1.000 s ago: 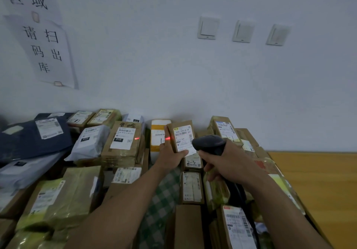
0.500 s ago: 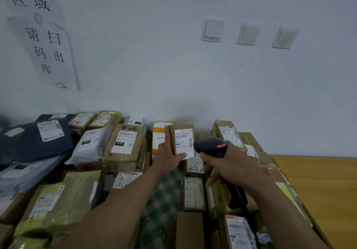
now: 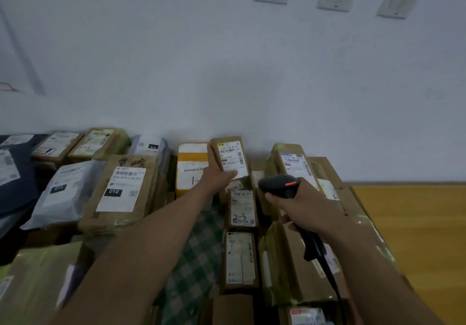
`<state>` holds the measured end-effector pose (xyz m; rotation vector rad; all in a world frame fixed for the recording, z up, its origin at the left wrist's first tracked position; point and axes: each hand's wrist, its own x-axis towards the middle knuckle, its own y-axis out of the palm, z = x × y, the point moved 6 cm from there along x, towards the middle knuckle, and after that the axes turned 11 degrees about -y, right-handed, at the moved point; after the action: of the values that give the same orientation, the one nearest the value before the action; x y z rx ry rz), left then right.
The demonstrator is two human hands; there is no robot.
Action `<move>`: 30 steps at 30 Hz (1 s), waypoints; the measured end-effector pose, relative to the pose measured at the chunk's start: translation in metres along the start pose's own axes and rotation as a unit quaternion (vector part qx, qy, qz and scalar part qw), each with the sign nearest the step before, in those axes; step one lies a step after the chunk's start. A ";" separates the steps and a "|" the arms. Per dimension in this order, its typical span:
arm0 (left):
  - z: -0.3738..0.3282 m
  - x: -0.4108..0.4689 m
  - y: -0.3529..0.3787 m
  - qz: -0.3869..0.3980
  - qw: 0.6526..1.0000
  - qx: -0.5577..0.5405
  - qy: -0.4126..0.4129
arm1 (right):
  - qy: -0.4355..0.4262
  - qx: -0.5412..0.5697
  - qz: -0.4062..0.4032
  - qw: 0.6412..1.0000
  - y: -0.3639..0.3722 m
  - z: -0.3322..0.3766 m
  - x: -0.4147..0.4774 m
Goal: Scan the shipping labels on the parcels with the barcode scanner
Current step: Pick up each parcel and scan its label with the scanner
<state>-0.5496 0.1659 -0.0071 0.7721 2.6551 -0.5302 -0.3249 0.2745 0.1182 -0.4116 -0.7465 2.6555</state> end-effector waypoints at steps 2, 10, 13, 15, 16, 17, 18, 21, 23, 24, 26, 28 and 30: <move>0.004 0.018 0.016 0.003 1.000 0.024 -0.013 | 0.005 0.011 0.018 1.000 0.005 -0.009 0.009; 0.046 0.068 0.058 0.016 0.992 0.109 -0.058 | 0.060 -0.006 0.041 0.997 0.017 -0.063 0.035; 0.059 0.076 0.067 0.042 0.991 0.099 -0.077 | 0.055 -0.010 0.036 0.998 0.019 -0.071 0.040; 0.066 0.078 0.071 0.045 0.992 0.083 -0.089 | 0.056 -0.016 0.037 0.998 0.019 -0.075 0.041; 0.068 0.080 0.072 0.041 0.992 0.079 -0.092 | 0.061 -0.021 0.035 0.997 0.019 -0.075 0.041; 0.068 0.080 0.072 0.040 0.992 0.073 -0.098 | 0.064 -0.024 0.034 0.997 0.019 -0.075 0.042; 0.072 0.082 0.073 0.039 0.991 0.068 -0.104 | 0.067 -0.025 0.033 0.997 0.019 -0.076 0.043; 0.078 0.079 0.078 0.055 0.989 0.043 -0.132 | 0.063 -0.022 0.024 0.997 0.019 -0.076 0.042; 0.082 0.078 0.080 0.048 0.989 0.032 -0.138 | 0.065 -0.021 0.017 0.997 0.019 -0.072 0.039; 0.085 0.079 0.080 0.038 0.990 0.021 -0.137 | 0.064 -0.019 0.017 0.998 0.020 -0.072 0.038; 0.086 0.078 0.078 0.020 0.992 0.007 -0.128 | 0.061 -0.015 0.022 0.998 0.020 -0.072 0.038; 0.085 0.073 0.078 0.019 0.994 0.004 -0.111 | 0.059 -0.010 0.019 0.998 0.019 -0.068 0.036; 0.080 0.066 0.075 0.017 0.995 0.020 -0.098 | 0.052 -0.011 0.019 0.998 0.019 -0.066 0.036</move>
<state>-0.5437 0.2195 -0.1232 0.7354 2.4544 -0.6173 -0.3373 0.3033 0.0473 -0.5706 -0.7435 2.6403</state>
